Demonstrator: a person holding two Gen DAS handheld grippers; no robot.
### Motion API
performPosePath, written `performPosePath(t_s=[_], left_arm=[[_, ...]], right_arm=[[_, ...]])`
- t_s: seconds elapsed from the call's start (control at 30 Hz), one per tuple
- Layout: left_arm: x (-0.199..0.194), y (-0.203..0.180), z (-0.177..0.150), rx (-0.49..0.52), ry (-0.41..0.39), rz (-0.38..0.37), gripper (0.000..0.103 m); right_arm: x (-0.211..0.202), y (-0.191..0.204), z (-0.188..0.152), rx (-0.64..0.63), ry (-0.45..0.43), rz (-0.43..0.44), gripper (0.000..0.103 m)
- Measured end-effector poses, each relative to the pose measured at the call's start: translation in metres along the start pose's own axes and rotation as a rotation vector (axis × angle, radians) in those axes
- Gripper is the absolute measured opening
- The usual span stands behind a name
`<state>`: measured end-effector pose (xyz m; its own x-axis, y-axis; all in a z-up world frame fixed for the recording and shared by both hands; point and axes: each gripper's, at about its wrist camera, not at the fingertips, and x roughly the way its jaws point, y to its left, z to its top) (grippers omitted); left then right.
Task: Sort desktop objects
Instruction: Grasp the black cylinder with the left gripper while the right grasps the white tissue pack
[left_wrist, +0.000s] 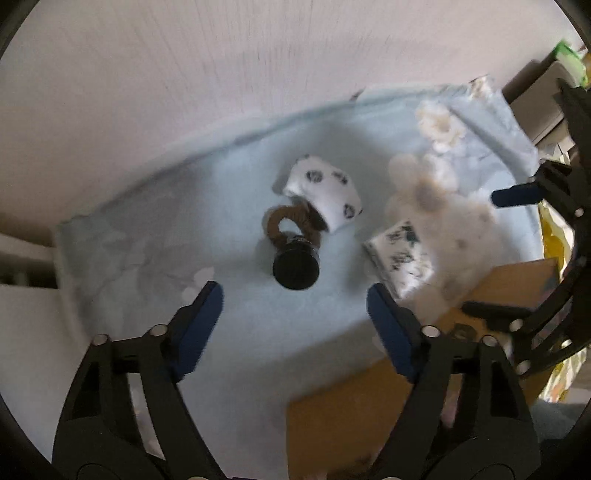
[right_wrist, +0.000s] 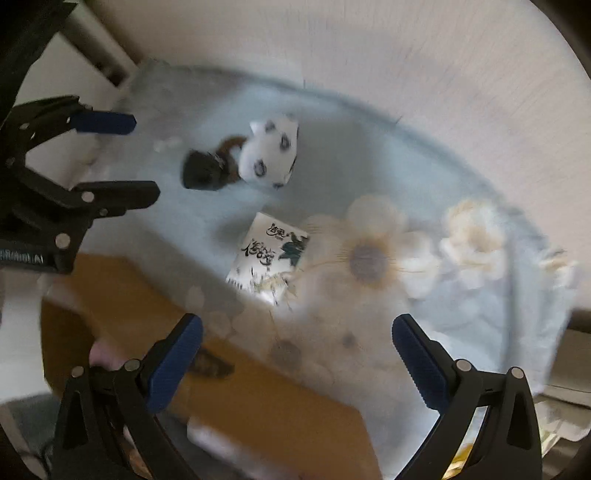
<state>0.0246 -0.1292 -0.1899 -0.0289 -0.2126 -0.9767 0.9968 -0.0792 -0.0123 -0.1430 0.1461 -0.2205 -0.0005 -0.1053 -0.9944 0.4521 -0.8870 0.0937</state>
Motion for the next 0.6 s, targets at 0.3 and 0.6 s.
performPosePath(t_s=[0.3, 0.6], left_arm=[[0.038, 0.008, 0.005, 0.036, 0.021, 0.033, 0.077], [0.047, 0.01, 0.01, 0.05, 0.013, -0.001, 0.054]], right_arm=[[0.049, -0.007, 0.024, 0.088, 0.099, 0.037, 0.094], [0.048, -0.004, 0.027, 0.08, 0.048, 0.022, 0.054]])
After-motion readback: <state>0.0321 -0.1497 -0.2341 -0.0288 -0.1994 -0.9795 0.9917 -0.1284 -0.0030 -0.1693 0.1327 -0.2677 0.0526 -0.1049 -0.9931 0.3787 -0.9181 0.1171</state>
